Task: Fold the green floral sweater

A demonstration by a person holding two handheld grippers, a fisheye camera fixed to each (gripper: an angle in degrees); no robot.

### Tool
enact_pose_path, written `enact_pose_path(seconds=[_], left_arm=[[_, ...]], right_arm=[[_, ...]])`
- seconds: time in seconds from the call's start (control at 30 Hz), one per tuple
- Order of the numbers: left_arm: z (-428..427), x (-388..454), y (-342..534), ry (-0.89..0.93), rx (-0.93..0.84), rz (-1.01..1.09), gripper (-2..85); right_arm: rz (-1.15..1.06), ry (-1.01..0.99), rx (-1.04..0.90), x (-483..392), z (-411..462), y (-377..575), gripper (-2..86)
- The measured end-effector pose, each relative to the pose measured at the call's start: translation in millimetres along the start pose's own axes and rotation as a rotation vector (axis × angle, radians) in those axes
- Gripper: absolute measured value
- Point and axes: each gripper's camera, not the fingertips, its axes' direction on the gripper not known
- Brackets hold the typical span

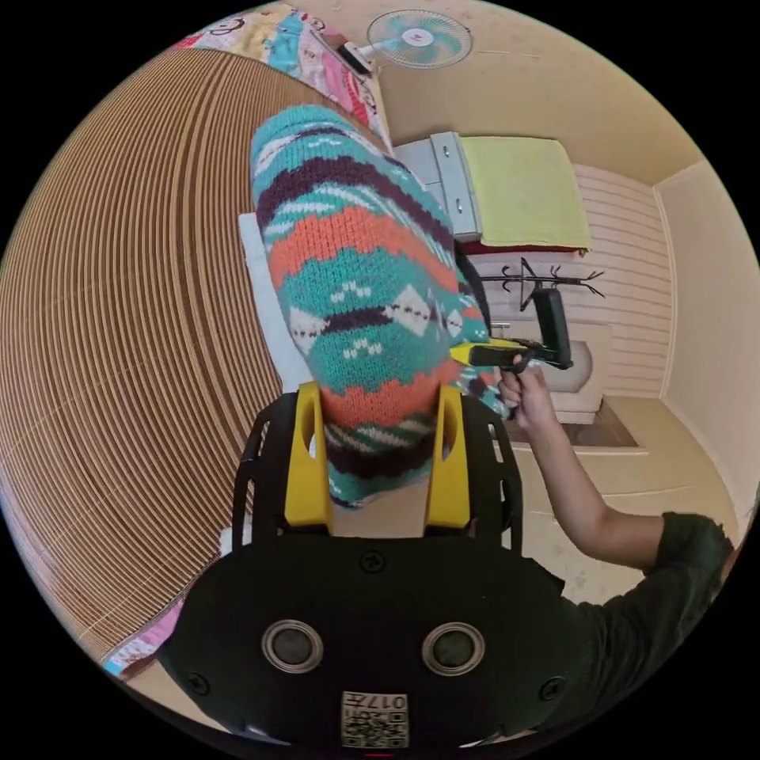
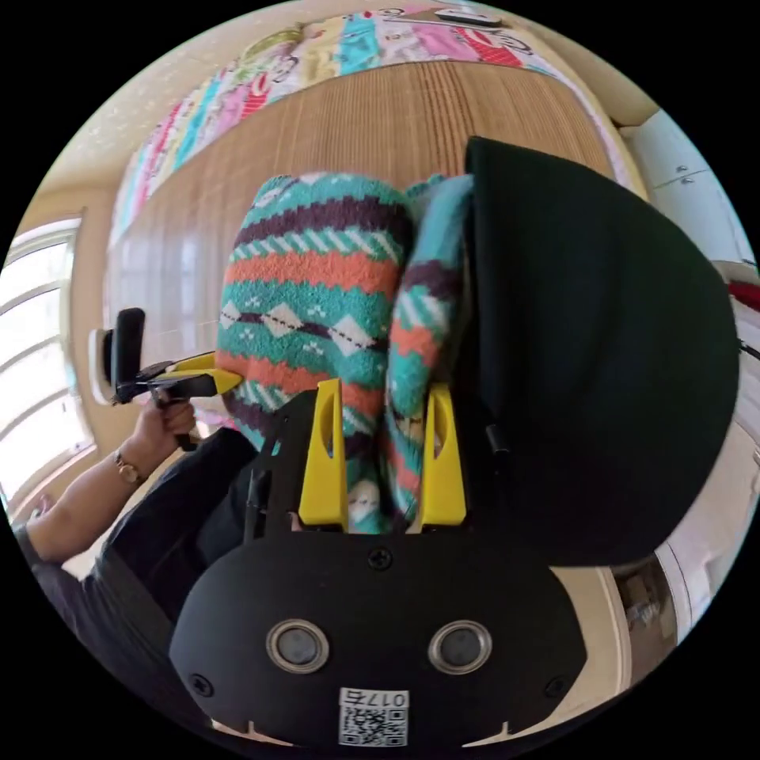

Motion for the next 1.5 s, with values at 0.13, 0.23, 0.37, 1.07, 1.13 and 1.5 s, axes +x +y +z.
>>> enact_pose_path(seconds=[0.13,0.23,0.37,1.07,1.13,1.5], left_arm=[[16.2,9.4,-9.1,-0.077,-0.01,-0.004,20.4],[9.6,14.9,5.0,-0.107,0.018,0.003,20.7],[-5.6,4.4,24.9,-0.08,0.052,-0.051,20.3],[48.4,50.4,32.4,-0.004,-0.143,0.036,10.8],[56.9,71.6,32.9,-0.12,-0.163,0.072,10.2],[-1.6,53.0,65.9,-0.212,-0.189,0.07,5.4]], right_arm=[[0.035,0.091,0.304,-68.5,-32.1,46.6,2.3],[0.029,0.091,0.324,-97.5,-2.6,56.9,1.0],[-0.011,0.138,0.189,-107.2,82.0,45.2,0.5],[0.088,0.261,0.427,-162.5,56.8,86.4,0.4],[0.089,0.223,0.223,-148.4,101.3,65.0,0.3],[-0.021,0.293,0.09,-114.5,168.7,43.4,0.2]])
